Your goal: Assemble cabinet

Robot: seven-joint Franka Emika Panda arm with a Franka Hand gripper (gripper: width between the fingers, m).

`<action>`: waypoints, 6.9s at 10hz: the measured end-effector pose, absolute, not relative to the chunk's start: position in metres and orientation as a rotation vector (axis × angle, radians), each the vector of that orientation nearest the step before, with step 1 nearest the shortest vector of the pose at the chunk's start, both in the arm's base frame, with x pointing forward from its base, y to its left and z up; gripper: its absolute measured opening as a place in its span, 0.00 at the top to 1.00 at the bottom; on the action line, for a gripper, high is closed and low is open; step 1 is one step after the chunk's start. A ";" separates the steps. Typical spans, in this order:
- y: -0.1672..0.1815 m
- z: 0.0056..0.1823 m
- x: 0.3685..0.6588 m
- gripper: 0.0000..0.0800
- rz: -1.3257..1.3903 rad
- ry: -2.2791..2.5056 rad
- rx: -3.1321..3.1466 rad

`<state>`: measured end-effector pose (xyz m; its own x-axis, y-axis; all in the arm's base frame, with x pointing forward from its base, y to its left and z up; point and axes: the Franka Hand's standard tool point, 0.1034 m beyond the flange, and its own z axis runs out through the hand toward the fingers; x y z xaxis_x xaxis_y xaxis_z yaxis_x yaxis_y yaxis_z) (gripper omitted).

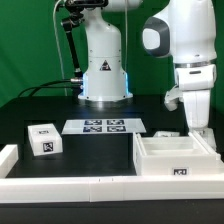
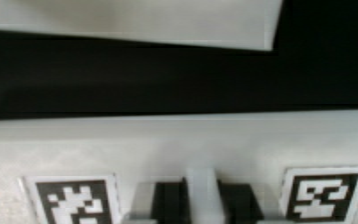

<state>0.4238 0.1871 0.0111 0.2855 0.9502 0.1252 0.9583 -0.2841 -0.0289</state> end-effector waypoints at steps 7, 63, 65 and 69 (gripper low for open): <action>0.152 0.056 0.432 0.91 -0.073 -1.884 -2.453; 0.119 0.064 0.458 0.91 0.013 -2.044 -2.296; 0.117 0.062 0.458 0.91 0.019 -2.037 -2.297; 0.117 0.061 0.458 0.91 0.019 -2.031 -2.302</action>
Offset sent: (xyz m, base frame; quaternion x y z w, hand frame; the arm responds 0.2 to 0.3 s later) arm -0.0096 -0.0283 0.0421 -0.0026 -0.0360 -0.0491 0.9981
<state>0.4579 0.1172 0.0610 0.1256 0.9913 0.0382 0.9905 -0.1231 -0.0619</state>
